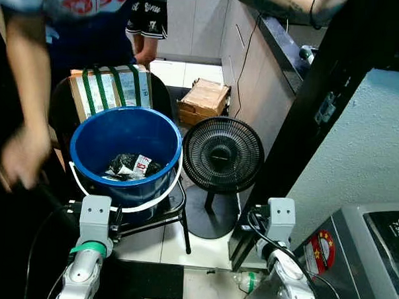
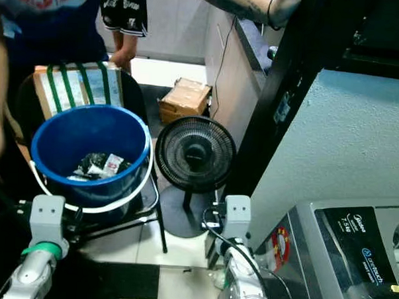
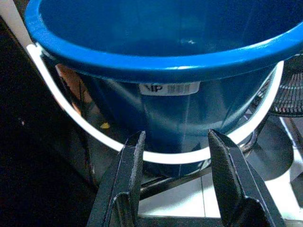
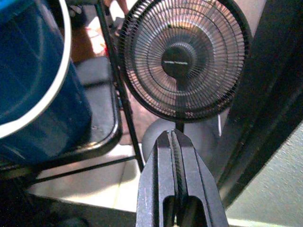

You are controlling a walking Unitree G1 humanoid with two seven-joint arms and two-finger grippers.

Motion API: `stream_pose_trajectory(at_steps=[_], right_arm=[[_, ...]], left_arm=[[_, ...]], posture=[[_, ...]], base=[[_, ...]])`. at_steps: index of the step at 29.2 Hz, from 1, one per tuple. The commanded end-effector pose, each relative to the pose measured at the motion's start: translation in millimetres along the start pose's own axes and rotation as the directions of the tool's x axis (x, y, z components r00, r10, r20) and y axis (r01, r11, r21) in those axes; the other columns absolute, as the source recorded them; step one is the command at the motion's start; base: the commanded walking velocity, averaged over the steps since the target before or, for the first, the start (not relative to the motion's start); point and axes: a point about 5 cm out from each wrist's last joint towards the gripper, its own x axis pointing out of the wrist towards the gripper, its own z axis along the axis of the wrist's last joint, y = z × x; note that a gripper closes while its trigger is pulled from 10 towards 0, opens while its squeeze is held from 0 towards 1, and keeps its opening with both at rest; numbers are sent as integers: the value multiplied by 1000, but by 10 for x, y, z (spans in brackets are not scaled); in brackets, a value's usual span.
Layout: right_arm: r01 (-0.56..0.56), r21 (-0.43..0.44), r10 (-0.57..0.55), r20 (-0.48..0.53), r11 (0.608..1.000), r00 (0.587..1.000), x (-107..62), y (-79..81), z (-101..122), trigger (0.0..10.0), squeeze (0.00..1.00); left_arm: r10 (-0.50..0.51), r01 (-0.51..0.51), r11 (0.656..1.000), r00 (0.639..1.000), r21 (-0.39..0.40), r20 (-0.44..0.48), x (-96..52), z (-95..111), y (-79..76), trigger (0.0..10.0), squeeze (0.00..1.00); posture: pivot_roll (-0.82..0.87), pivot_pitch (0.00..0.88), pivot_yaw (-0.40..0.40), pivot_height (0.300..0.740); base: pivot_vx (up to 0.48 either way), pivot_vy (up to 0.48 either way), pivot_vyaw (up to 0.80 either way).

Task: Clothes washing

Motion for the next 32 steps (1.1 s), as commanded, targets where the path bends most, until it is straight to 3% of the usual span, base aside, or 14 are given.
stream_pose_trajectory(at_steps=[1,10,12,17,21,22,24,27,32], right_arm=[[22,27,-22,22,999,1000,-59,0,-36,10000,0],[87,58,-89,40,994,995,-82,-76,-20,10000,0],[100,81,-103,34,992,994,-114,-123,-43,10000,0],[84,75,-87,33,994,996,-114,-149,-37,10000,0],[72,58,-73,30,996,997,-70,-172,2,10000,0],[70,58,-72,37,996,997,-28,-177,47,10000,0],[70,56,-72,43,996,996,1,-175,81,10000,0],[70,50,-73,50,996,996,34,-155,117,10000,0],[66,69,-70,57,995,996,40,-126,136,10000,0]], left_arm=[[-16,15,999,999,-31,-33,-65,-67,18,10000,0],[-16,14,999,999,-41,-48,-42,-74,56,10000,0],[45,-46,995,999,-87,-20,-27,-30,134,10000,0],[43,-44,989,999,-140,-13,-56,-27,123,10000,0],[25,-25,995,1000,-100,-2,-83,-17,96,10000,0],[21,-21,999,1000,-48,1,-90,-29,105,10000,0],[20,-20,1000,1000,-15,1,-95,-39,123,10000,0],[33,-33,999,999,-25,-11,-95,-65,164,10000,0],[-64,65,998,998,27,-21,-61,-90,28,10000,0]], posture=[[110,6,36,740],[106,11,41,740],[106,5,47,740],[120,17,47,740],[135,23,49,740],[143,15,47,740],[140,12,47,740],[125,0,52,740],[105,0,48,740]], base=[[0,0,0],[0,0,0],[0,0,0],[0,0,0],[0,0,0],[0,0,0],[0,0,0],[0,0,0],[0,0,0]])
